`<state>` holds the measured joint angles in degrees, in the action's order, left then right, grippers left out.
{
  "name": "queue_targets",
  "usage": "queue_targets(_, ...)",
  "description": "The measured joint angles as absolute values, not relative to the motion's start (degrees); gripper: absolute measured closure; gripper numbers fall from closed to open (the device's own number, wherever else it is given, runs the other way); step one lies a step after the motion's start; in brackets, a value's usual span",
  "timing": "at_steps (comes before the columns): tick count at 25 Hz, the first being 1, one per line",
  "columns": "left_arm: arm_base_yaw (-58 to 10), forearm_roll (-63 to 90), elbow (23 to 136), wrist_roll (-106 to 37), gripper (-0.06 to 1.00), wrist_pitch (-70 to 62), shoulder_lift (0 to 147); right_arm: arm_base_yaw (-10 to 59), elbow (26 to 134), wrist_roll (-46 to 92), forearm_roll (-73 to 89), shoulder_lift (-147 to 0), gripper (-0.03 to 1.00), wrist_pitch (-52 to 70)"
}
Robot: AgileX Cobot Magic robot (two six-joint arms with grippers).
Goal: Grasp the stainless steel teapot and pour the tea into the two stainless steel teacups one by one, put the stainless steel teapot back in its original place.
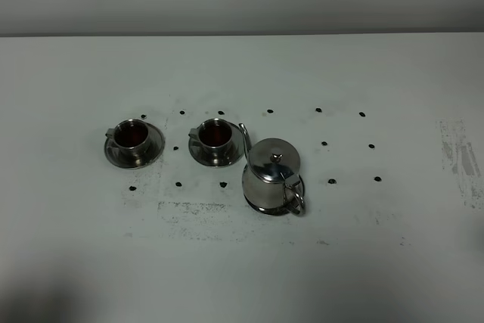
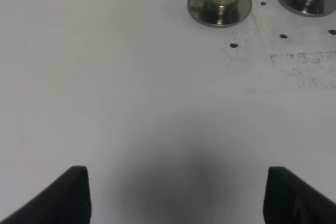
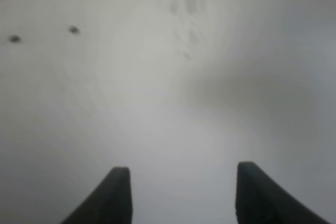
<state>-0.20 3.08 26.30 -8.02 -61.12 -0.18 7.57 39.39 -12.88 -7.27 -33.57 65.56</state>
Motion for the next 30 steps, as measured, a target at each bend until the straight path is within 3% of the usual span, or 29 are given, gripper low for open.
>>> queue_targets(15,-0.2,3.1,26.3,-8.0,0.28,-61.1,-0.2,7.1,31.0,-6.0,-2.8,-9.1,0.54,65.6)
queue_targets(30,-0.2,3.1,26.3,-8.0,0.28,-61.2,-0.2,7.1,29.9,-1.7,0.0,0.4,0.54,63.9)
